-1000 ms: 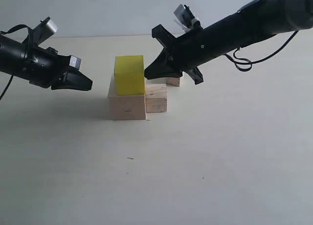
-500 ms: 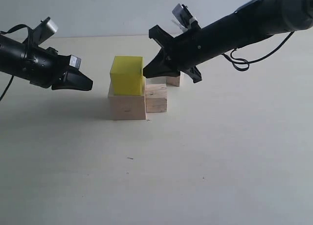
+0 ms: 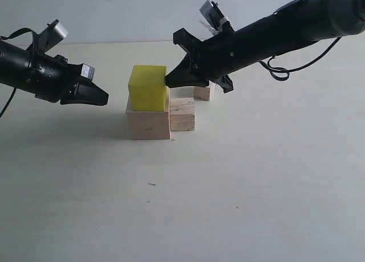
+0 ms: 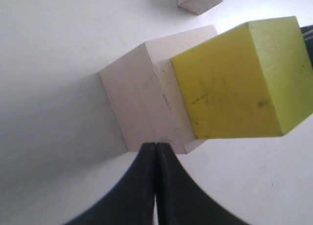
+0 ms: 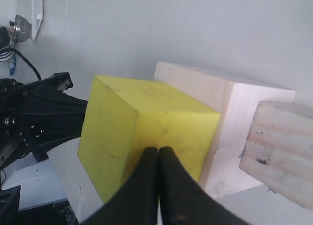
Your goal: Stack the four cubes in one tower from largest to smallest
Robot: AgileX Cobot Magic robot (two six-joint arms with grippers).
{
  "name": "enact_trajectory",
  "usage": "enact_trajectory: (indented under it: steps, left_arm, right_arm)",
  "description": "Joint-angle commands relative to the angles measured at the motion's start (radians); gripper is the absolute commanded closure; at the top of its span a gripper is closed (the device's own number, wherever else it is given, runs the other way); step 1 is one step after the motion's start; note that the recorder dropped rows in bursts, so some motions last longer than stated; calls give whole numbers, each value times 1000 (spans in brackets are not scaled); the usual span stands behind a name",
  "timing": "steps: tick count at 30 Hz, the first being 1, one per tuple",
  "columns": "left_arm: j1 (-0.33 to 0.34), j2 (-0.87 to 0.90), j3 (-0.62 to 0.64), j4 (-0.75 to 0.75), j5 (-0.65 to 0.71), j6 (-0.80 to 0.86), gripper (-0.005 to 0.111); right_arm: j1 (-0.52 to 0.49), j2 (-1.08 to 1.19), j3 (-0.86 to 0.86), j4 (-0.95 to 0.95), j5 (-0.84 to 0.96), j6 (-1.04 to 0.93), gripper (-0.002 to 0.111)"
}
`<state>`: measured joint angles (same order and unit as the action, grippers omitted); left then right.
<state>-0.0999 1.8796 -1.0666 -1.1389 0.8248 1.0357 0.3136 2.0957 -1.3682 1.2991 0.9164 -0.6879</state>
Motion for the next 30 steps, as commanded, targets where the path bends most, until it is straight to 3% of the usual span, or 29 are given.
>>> enact_trajectory:
  steps: [1,19,24,26,30]
  left_arm:
    - [1,-2,-6,-8,11,3,107]
    - [1,-2,-6,-2,14,3,107]
    - [1,-31,-6,11,9,3,107]
    - [10,-63,-6,13,7,3,107]
    - [21,-176,23,18,-5,3,107]
  right_arm:
    - [0,-3,-6,10,8,-38,108]
    - [0,-3,-6,37,7,-85,108]
    - [-69,-71,-6,-34,31,-70,108]
    - [-113,-116,-6,-111,44,-70,108]
    - [-174,-211,-6,-528,208,-256,108]
